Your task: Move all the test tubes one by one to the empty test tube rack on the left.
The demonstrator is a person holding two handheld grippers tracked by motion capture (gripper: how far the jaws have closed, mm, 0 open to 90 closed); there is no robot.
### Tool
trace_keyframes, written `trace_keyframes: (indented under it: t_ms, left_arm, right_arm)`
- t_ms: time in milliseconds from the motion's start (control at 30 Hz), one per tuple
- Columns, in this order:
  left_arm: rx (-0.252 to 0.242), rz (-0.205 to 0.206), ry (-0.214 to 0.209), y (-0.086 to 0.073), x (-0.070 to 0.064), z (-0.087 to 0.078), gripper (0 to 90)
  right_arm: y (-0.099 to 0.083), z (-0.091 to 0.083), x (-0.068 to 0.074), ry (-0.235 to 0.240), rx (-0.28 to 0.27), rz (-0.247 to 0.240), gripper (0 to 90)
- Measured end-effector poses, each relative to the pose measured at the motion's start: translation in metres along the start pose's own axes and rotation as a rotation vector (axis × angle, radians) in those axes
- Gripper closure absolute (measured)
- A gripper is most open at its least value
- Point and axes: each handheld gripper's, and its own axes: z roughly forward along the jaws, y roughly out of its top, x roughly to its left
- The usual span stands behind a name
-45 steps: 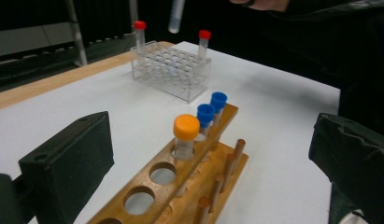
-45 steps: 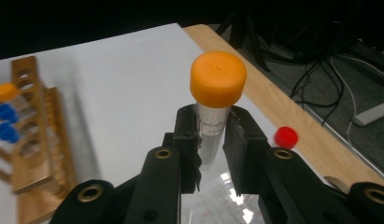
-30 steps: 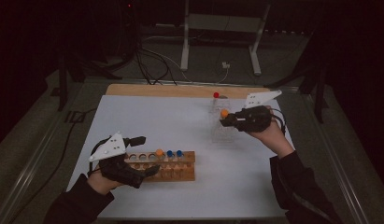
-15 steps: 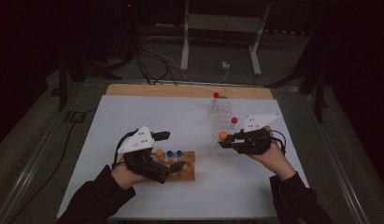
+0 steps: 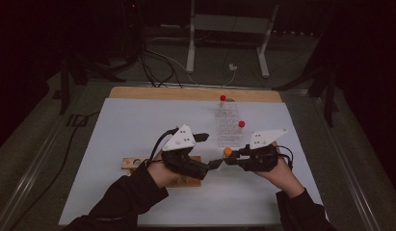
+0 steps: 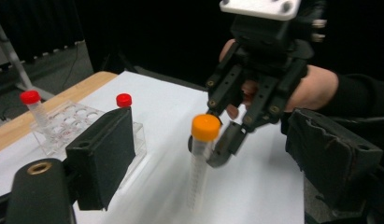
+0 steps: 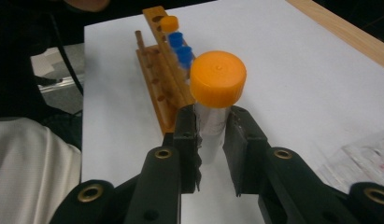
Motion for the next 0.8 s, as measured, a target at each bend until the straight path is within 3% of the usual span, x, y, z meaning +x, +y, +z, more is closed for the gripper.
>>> trace_keyframes:
  t_ms: [167, 333, 500, 800]
  left_arm:
    - [0.011, 0.016, -0.025, 0.001, -0.003, 0.015, 28.5]
    - [0.048, 0.035, 0.006, -0.001, -0.005, 0.025, 42.6]
    - [0.066, 0.046, 0.006, -0.004, -0.005, 0.031, 54.1]
    - [0.111, 0.055, 0.012, -0.009, -0.006, 0.042, 67.3]
  right_arm:
    - [-0.001, 0.001, 0.004, 0.004, 0.004, -0.002, 75.0]
    - [-0.002, 0.003, 0.005, 0.014, 0.001, 0.0, 75.0]
    - [-0.002, 0.003, 0.006, 0.017, -0.001, 0.002, 75.0]
    - [-0.003, 0.004, 0.006, 0.02, 0.005, -0.001, 75.0]
